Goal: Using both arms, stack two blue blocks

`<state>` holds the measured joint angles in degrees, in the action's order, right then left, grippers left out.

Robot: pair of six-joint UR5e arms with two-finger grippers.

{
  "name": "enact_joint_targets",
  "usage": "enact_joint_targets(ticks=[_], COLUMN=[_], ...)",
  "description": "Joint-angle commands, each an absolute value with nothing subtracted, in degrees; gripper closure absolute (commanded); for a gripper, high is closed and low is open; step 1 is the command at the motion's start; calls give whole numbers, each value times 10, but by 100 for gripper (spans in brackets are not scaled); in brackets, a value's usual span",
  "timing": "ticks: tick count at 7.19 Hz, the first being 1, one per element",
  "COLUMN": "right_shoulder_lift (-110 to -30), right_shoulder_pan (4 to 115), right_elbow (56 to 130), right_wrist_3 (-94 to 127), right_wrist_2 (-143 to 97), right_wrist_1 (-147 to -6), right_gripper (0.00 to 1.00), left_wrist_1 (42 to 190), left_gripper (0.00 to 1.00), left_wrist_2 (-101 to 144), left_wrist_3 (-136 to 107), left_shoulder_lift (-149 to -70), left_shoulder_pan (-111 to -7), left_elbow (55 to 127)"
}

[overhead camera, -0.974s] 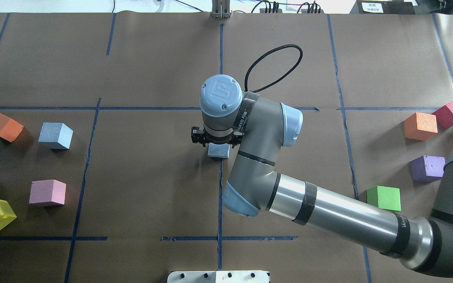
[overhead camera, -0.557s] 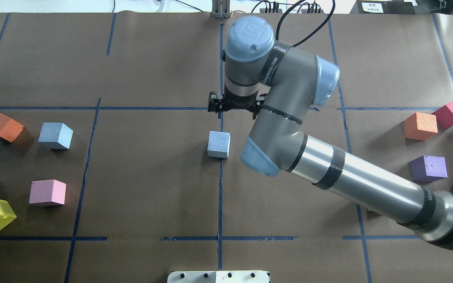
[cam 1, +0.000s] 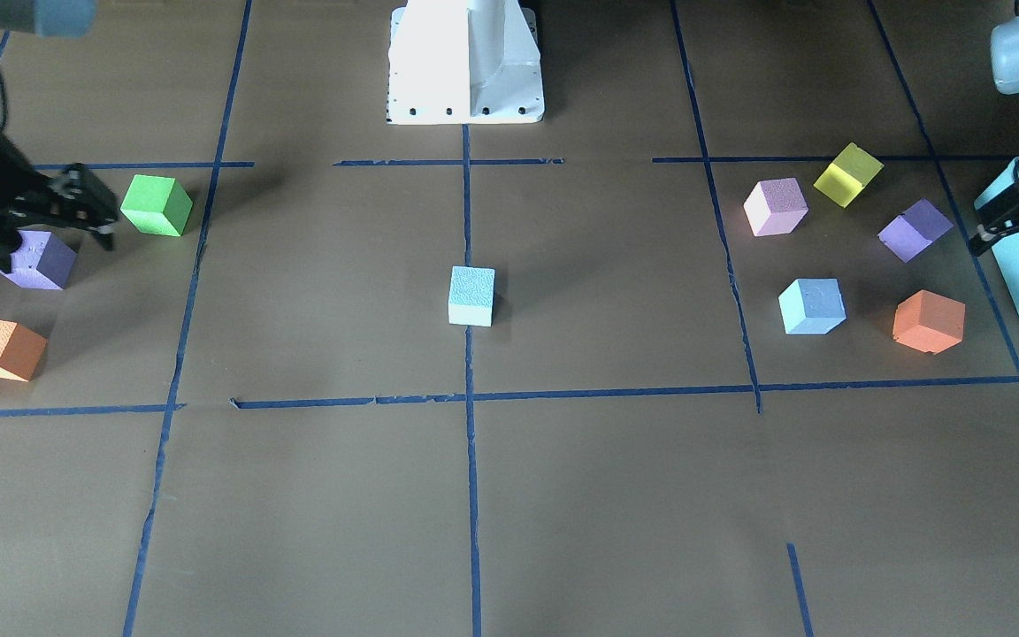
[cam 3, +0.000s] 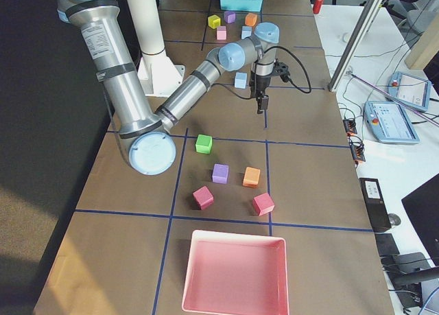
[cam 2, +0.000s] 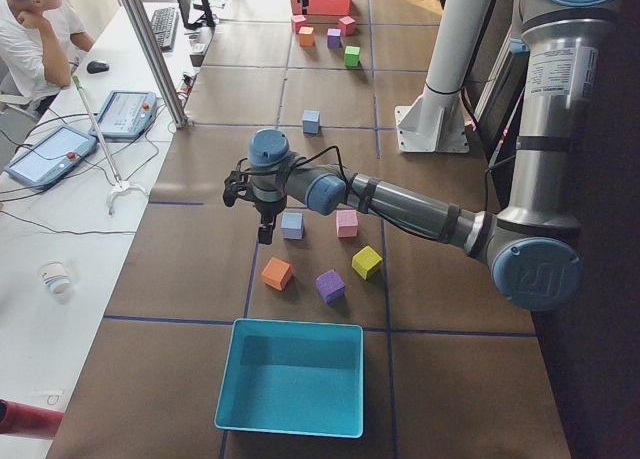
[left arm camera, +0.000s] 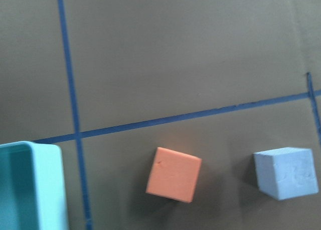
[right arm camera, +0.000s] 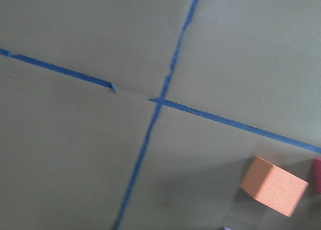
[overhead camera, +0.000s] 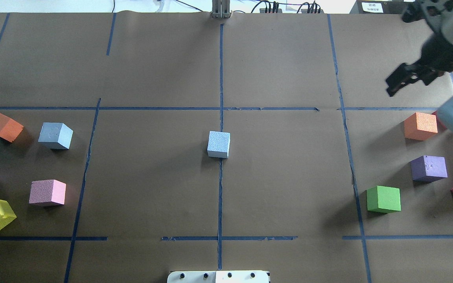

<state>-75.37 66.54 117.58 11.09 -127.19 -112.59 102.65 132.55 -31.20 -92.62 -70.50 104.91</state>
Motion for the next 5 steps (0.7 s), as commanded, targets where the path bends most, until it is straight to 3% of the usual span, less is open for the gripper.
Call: enact_joint_targets(ticks=[1, 2, 5], right_shoulder_lift=[-931, -966, -971], right_shoulder_pan=[801, 821, 821], right_elbow=[1209, 1205, 1201], right_wrist_3=[-118, -160, -151], right_wrist_2=[-1322, -1321, -1321], right_wrist_1=[-1120, -1120, -1120], right_gripper=[0, 0, 0], left_wrist_1=[1057, 1058, 1063], left_gripper=[0, 0, 0], left_wrist_2=[1260, 1251, 1243], left_wrist_3=[-448, -463, -471], left_shoulder_lift=[-939, -947, -975], left_shoulder_pan=[-601, -579, -555], left_elbow=[1053, 1045, 990])
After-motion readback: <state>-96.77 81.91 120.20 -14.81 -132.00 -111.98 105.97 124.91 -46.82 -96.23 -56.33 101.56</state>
